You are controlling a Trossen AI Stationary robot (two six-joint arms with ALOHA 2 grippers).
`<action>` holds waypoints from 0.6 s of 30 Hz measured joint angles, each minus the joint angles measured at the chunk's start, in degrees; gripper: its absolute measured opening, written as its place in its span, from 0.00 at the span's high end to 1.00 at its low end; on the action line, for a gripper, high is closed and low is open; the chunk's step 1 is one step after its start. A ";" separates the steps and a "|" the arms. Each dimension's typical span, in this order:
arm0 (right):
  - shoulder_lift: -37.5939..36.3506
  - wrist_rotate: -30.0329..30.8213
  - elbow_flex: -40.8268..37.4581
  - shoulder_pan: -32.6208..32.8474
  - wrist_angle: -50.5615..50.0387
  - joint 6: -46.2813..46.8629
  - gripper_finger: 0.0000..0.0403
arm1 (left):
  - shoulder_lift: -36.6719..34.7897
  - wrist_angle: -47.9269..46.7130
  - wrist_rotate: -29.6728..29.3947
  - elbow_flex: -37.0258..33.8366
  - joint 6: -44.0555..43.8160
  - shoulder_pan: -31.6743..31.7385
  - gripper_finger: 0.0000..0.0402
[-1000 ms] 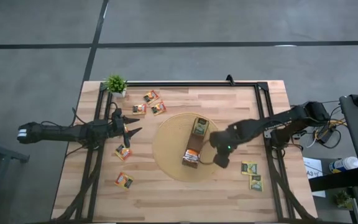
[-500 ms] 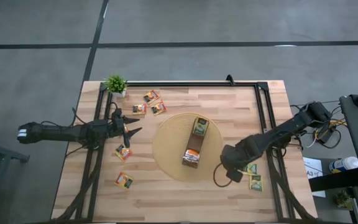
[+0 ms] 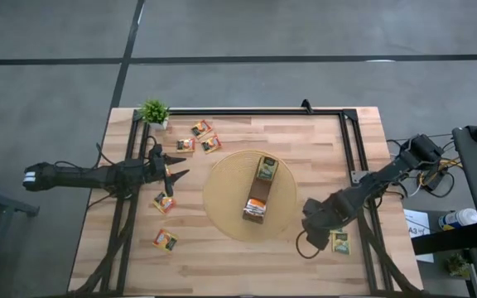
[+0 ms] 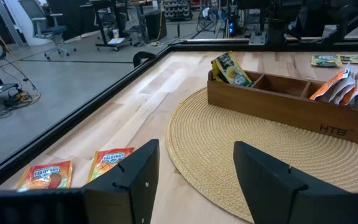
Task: Pick & Place Tea
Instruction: Put the top yellow tea bag into the top section of the wooden organizer
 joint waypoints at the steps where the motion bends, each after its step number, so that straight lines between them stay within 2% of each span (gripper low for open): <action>1: 0.00 -0.02 -0.60 0.70 -0.11 0.36 0.50 | 0.00 0.00 0.00 -0.02 0.00 -0.01 0.50; 4: 0.00 -0.04 -2.85 2.68 -0.17 1.32 0.42 | -0.01 0.00 0.00 -0.02 0.01 -0.01 0.50; 7: 0.00 -0.04 -5.87 4.08 0.04 2.39 0.38 | -0.02 0.00 0.00 0.00 0.01 -0.01 0.50; 11: 0.00 -0.08 -11.21 4.63 3.46 4.31 0.37 | -0.01 0.00 0.00 0.00 0.01 -0.01 0.50; 15: -0.02 -0.07 -17.46 4.49 14.49 5.02 0.38 | 0.00 0.00 0.00 0.00 0.02 0.00 0.50; 18: -0.65 0.00 -20.83 4.38 18.99 8.25 0.40 | 0.00 0.00 -0.01 0.00 0.00 0.00 0.50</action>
